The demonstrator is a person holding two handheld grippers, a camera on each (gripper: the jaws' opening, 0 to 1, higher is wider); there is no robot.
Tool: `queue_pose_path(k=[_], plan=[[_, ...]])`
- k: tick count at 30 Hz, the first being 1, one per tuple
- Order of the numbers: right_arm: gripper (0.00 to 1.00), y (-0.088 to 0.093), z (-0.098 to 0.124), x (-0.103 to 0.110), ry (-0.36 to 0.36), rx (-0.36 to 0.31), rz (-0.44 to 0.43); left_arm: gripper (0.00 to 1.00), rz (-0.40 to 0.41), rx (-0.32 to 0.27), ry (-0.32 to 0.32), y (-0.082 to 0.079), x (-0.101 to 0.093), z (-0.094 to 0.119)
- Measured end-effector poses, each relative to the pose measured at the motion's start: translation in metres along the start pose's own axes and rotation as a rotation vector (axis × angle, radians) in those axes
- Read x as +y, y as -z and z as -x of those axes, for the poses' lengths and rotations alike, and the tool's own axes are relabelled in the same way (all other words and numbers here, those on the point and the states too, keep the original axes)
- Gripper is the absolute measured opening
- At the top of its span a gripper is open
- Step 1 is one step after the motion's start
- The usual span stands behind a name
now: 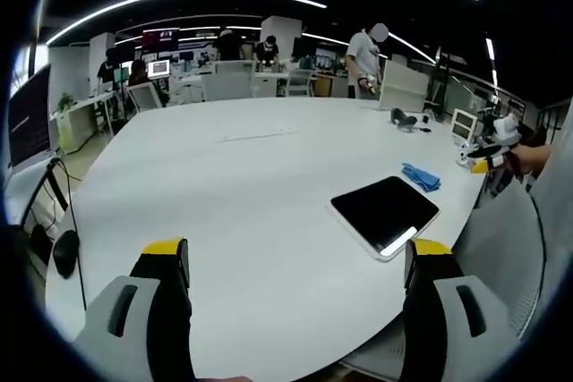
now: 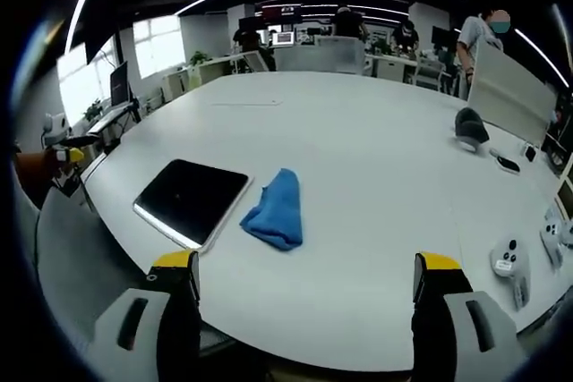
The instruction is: Wipe the mirror surface with the cleaning cloth until all visible marks leave the cleaned area.
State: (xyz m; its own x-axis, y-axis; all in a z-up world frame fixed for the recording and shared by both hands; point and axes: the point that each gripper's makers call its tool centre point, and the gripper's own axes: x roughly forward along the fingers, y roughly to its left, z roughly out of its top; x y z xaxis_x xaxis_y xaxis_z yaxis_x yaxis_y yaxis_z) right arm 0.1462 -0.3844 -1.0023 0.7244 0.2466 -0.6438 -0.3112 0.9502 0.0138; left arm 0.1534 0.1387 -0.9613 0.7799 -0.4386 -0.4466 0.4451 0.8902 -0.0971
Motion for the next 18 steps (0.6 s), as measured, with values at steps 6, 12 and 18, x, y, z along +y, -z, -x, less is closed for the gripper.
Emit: queue_pose_path(k=[6, 12, 18], plan=[[0.99, -0.008, 0.0, -0.001, 0.002, -0.004, -0.002, 0.99, -0.006, 0.003, 0.002, 0.0, -0.002, -0.001], [0.99, -0.024, 0.001, 0.003, -0.002, -0.005, 0.0, 0.99, -0.009, 0.007, 0.005, 0.001, -0.004, -0.003], [0.98, -0.046, -0.002, 0.005, -0.018, 0.014, -0.02, 0.99, -0.013, 0.01, 0.011, 0.0, -0.007, -0.005]])
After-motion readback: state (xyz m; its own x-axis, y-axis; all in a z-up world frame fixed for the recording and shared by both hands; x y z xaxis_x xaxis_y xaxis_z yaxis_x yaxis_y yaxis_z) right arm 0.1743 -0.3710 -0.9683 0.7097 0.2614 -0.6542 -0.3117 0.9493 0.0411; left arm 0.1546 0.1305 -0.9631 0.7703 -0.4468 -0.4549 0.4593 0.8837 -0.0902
